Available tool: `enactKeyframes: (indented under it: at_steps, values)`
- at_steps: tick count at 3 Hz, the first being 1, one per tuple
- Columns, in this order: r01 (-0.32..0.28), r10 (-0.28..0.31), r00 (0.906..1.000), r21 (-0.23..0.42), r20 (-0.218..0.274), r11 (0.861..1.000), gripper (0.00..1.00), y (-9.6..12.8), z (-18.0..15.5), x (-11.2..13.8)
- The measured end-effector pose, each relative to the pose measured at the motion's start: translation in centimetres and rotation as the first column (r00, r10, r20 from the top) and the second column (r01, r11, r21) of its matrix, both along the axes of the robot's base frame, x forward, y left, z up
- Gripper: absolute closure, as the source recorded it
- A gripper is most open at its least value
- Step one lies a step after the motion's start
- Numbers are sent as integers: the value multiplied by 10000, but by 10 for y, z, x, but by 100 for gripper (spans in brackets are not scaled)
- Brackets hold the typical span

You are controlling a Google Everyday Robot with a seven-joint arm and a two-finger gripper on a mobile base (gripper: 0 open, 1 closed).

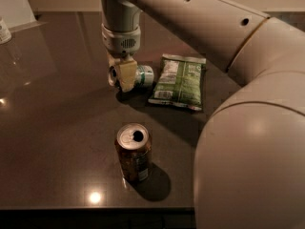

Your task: Knock 7up can over

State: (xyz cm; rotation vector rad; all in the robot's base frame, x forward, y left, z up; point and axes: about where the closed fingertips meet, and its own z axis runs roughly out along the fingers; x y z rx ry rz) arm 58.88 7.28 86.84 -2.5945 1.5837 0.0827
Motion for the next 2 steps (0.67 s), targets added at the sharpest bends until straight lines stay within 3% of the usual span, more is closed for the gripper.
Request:
enactKeyframes:
  at_steps: [1,2]
  values:
    - [26,-28,9999,164,132,9999,0,5,-1,4]
    - [26,-28,9999,165,133,9999,0,5,-1,4]
